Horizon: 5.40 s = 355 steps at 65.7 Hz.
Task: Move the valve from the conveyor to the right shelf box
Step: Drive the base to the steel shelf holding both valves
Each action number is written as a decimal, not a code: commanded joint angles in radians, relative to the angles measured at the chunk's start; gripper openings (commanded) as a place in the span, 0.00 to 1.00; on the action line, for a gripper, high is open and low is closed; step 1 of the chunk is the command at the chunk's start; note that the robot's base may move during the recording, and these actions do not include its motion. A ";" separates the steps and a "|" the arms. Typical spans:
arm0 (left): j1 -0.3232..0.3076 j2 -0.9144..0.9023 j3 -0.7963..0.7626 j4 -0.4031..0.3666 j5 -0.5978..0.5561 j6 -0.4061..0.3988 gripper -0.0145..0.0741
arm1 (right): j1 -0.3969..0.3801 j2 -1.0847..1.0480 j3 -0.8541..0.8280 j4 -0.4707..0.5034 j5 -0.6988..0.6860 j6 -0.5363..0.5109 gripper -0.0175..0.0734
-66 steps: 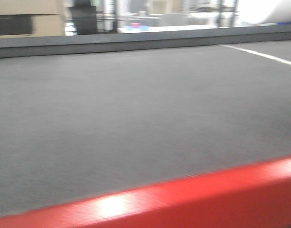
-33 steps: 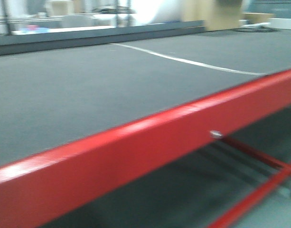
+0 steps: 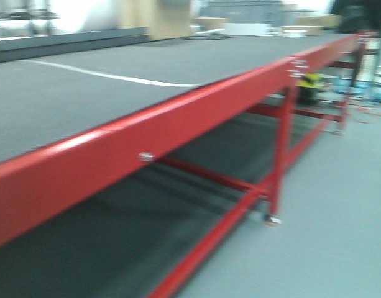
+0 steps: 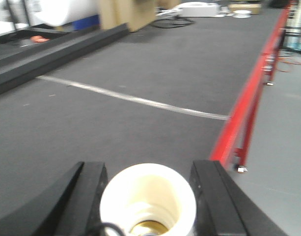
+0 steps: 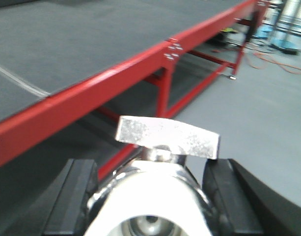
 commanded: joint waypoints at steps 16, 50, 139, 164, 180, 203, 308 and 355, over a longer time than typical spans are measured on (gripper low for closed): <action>-0.003 -0.009 -0.007 -0.004 -0.055 -0.005 0.04 | -0.001 -0.008 -0.018 -0.003 -0.090 -0.001 0.03; -0.003 -0.009 -0.007 -0.004 -0.055 -0.005 0.04 | -0.001 -0.008 -0.018 -0.003 -0.090 -0.001 0.03; -0.003 -0.009 -0.007 -0.004 -0.055 -0.005 0.04 | -0.001 -0.008 -0.018 -0.003 -0.090 -0.001 0.03; -0.003 -0.009 -0.007 -0.004 -0.055 -0.005 0.04 | -0.001 -0.008 -0.018 -0.003 -0.090 -0.001 0.03; -0.003 -0.009 -0.007 -0.004 -0.057 -0.005 0.04 | -0.001 -0.008 -0.018 -0.003 -0.090 -0.001 0.03; -0.003 -0.009 -0.007 -0.004 -0.057 -0.005 0.04 | -0.001 -0.008 -0.018 -0.003 -0.090 -0.001 0.03; -0.003 -0.009 -0.007 -0.004 -0.057 -0.005 0.04 | -0.001 -0.008 -0.018 -0.003 -0.090 -0.001 0.03; -0.003 -0.009 -0.007 -0.004 -0.057 -0.005 0.04 | -0.001 -0.008 -0.018 -0.003 -0.090 -0.001 0.03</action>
